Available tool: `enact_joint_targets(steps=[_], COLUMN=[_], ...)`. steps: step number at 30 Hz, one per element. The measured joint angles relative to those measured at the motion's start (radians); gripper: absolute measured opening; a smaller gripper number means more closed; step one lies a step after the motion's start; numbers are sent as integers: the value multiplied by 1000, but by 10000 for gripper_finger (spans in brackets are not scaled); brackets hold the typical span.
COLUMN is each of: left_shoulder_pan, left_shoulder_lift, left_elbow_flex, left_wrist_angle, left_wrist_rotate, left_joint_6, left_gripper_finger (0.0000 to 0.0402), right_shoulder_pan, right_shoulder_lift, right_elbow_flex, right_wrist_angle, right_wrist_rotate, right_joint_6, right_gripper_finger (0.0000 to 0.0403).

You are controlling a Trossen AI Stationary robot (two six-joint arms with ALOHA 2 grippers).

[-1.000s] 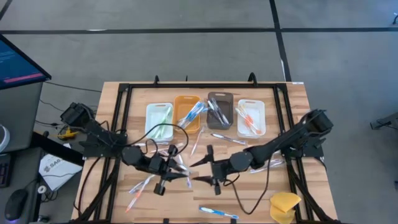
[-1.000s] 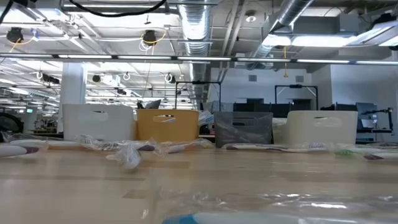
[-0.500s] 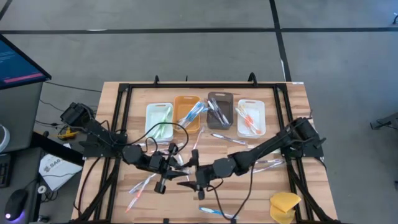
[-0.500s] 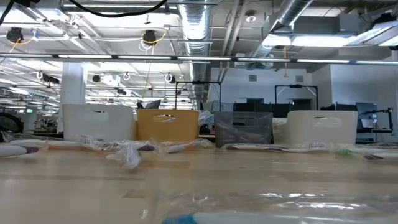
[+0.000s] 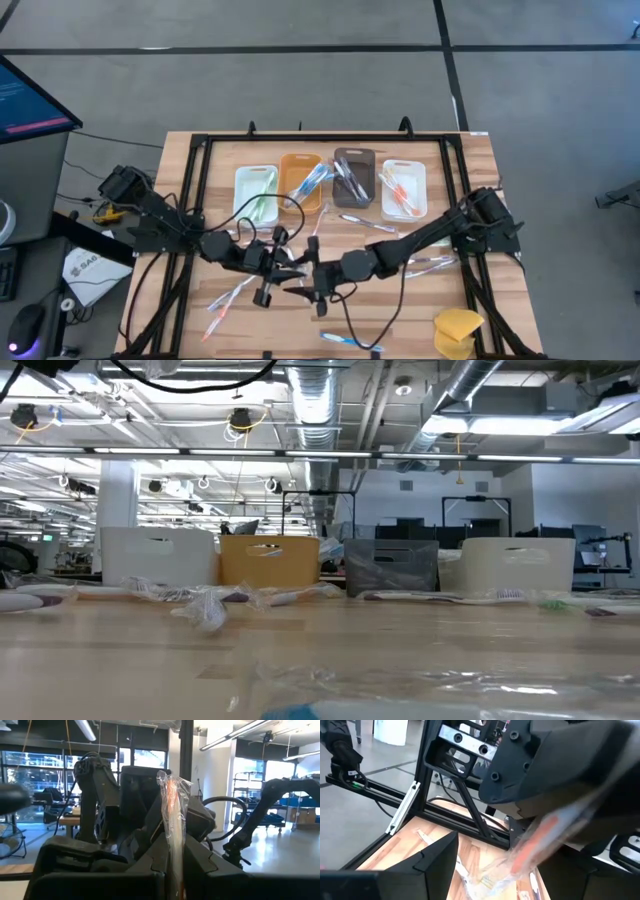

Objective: Pick & Place Toothbrushes
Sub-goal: Put the orange toothbrush into the right white bin

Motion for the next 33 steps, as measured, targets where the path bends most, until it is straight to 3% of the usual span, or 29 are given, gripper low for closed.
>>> enact_joint_targets(steps=[11, 16, 23, 28, 33], left_shoulder_pan=[3, 3, 3, 3, 7], left_shoulder_lift=[0, 3, 12, 12, 12], left_elbow_flex=[0, 0, 0, 0, -1], left_wrist_angle=[4, 1, -7, -17, -22], left_wrist_rotate=[1, 25, 26, 63, 64], left_joint_6=[22, 22, 29, 25, 25], left_gripper_finger=[17, 17, 18, 27, 48], right_shoulder_pan=[0, -2, -7, -5, 4], right_shoulder_lift=[0, -1, -2, -2, -3], right_elbow_flex=[0, 0, 0, 0, 0], right_wrist_angle=[-18, -19, -34, -48, -97], right_wrist_rotate=[0, 0, 4, 61, 101], right_joint_6=[0, -22, -15, 2, 3], right_gripper_finger=[231, 165, 22, 32, 15])
